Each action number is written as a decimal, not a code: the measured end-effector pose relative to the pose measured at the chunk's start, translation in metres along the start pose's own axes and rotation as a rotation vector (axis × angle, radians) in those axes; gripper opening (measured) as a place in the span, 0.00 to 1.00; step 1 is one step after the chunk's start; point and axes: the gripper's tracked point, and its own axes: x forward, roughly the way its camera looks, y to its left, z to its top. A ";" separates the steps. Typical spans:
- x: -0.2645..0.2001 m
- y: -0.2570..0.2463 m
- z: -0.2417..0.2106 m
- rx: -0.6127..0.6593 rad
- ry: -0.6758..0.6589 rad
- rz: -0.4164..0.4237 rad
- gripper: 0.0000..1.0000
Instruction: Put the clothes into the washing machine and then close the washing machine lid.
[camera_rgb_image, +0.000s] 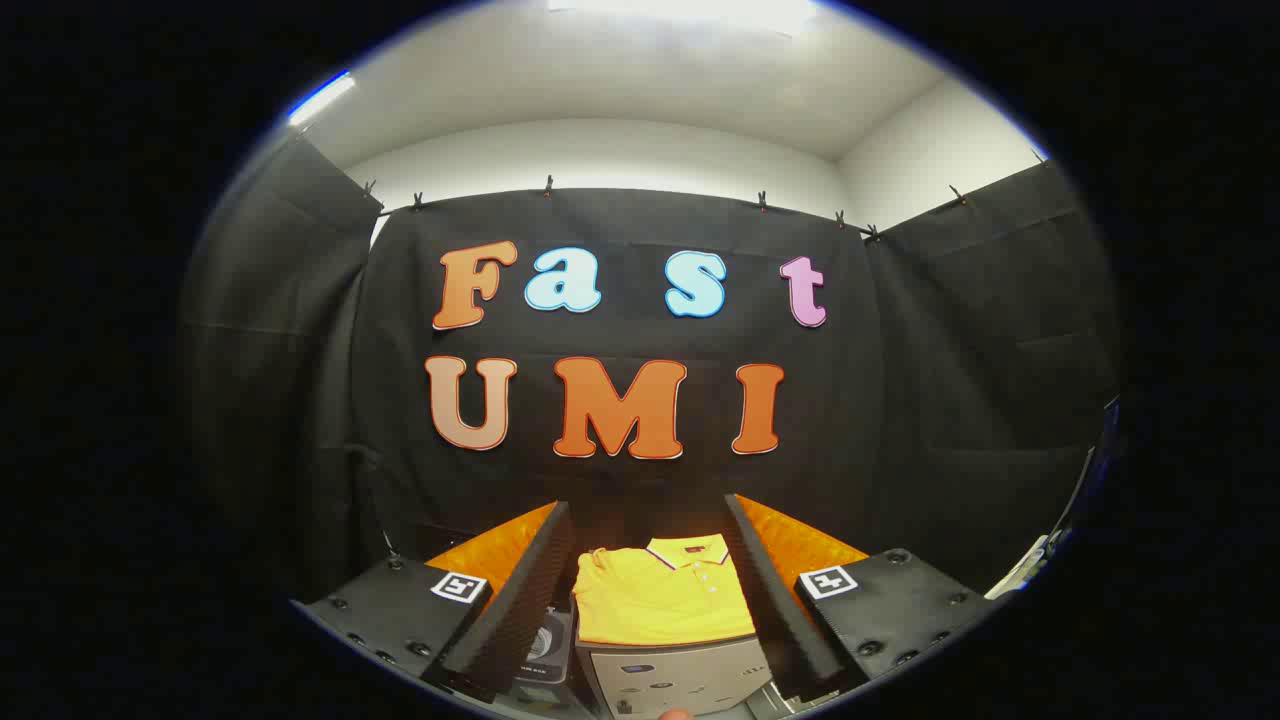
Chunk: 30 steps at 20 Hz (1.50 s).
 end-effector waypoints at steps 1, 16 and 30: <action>0.001 -0.001 0.002 -0.002 0.001 -0.001 0.98; -0.002 0.008 -0.002 -0.023 0.024 -0.001 0.98; 0.112 -0.059 -0.047 -0.003 0.144 -0.013 0.98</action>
